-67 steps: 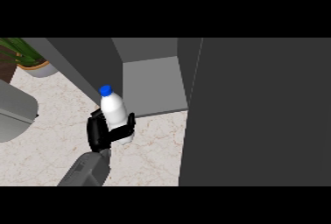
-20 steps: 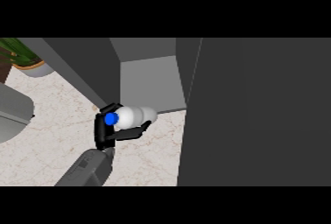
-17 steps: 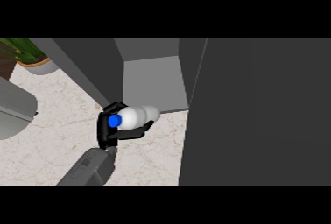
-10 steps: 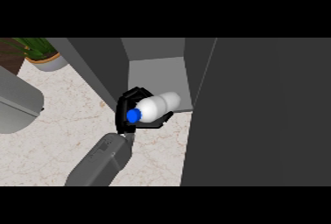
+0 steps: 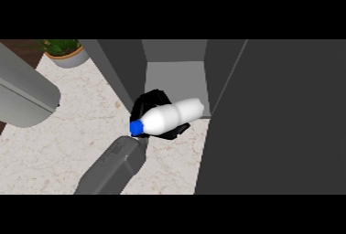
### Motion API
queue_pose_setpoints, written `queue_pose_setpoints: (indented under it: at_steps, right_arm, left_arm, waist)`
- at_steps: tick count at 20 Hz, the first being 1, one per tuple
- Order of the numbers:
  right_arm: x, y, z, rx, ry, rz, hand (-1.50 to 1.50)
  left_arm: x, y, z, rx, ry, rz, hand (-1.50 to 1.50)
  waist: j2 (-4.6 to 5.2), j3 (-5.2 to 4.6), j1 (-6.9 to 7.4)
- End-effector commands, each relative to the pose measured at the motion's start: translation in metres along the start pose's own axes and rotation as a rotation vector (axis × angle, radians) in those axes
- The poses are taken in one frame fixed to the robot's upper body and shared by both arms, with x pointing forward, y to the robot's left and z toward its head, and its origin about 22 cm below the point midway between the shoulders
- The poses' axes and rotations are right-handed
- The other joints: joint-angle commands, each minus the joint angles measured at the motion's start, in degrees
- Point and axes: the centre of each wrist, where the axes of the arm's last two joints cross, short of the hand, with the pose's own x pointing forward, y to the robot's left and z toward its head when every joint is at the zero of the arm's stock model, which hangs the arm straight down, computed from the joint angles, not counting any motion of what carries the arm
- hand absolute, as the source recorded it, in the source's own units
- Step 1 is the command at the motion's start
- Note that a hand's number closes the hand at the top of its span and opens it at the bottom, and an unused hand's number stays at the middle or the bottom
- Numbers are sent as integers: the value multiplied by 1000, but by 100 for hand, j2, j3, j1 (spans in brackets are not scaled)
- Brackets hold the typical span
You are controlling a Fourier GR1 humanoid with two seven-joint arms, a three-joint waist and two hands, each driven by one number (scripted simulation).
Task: Pick up the bottled water, place it into the cabinet and close the cabinet
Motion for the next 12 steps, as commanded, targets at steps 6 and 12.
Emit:
queue_pose_setpoints:
  at_steps: [6,12]
  right_arm:
    - [26,42,1,84,-18,-21,150]
    - [38,53,-2,118,-21,2,150]
  left_arm:
    - [5,4,51,-113,27,56,-150]
    - [36,54,87,-160,55,76,-150]
  waist:
    - [-42,3,133]
    - [-76,-1,179]
